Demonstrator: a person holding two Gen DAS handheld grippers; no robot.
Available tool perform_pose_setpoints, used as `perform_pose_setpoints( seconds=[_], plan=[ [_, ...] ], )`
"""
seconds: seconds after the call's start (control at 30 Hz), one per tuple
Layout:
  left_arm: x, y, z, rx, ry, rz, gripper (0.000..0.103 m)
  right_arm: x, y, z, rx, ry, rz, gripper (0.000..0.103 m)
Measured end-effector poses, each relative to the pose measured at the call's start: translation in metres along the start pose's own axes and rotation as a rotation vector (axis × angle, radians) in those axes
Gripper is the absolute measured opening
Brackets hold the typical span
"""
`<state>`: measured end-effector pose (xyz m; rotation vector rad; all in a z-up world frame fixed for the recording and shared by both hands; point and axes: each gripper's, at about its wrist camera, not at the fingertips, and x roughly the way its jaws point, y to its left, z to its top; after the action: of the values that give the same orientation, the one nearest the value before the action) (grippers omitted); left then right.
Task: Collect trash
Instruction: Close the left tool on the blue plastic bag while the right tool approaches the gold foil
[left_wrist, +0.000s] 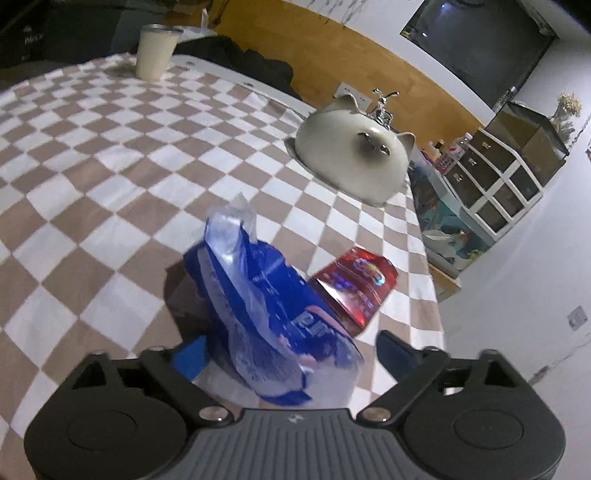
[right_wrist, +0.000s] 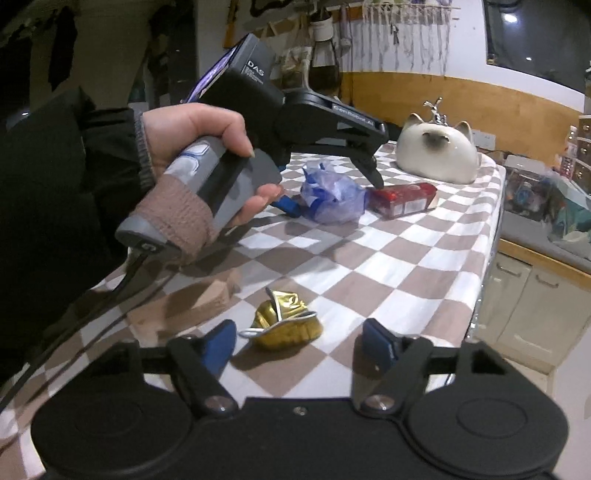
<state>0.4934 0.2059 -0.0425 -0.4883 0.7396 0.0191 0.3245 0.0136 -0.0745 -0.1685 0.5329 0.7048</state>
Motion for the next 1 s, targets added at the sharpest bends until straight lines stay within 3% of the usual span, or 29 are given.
perform_pose_setpoints(
  seconds=[0.13,0.17,0.3,0.37,0.67,1.0],
  plan=[
    [0.001,-0.002,-0.001,0.035,-0.028,0.037,0.066,0.001,0.005,0.002,0.003,0.017,-0.021,0.076],
    [0.001,-0.002,-0.001,0.05,-0.03,0.042,0.057,0.002,0.006,0.002,-0.002,0.018,-0.029,0.075],
    [-0.004,0.0,-0.004,0.069,-0.035,0.052,0.033,-0.003,0.011,0.002,-0.002,0.009,-0.04,0.042],
    [-0.011,0.002,-0.007,0.086,-0.039,0.045,0.027,-0.003,0.01,0.002,0.005,0.012,-0.039,0.042],
    [-0.065,0.0,-0.033,0.253,-0.118,0.081,0.02,-0.018,0.011,-0.002,0.041,0.011,-0.055,0.041],
    [-0.125,-0.007,-0.071,0.351,-0.159,0.121,0.02,-0.051,0.008,-0.005,0.1,-0.031,-0.098,0.04]
  ],
)
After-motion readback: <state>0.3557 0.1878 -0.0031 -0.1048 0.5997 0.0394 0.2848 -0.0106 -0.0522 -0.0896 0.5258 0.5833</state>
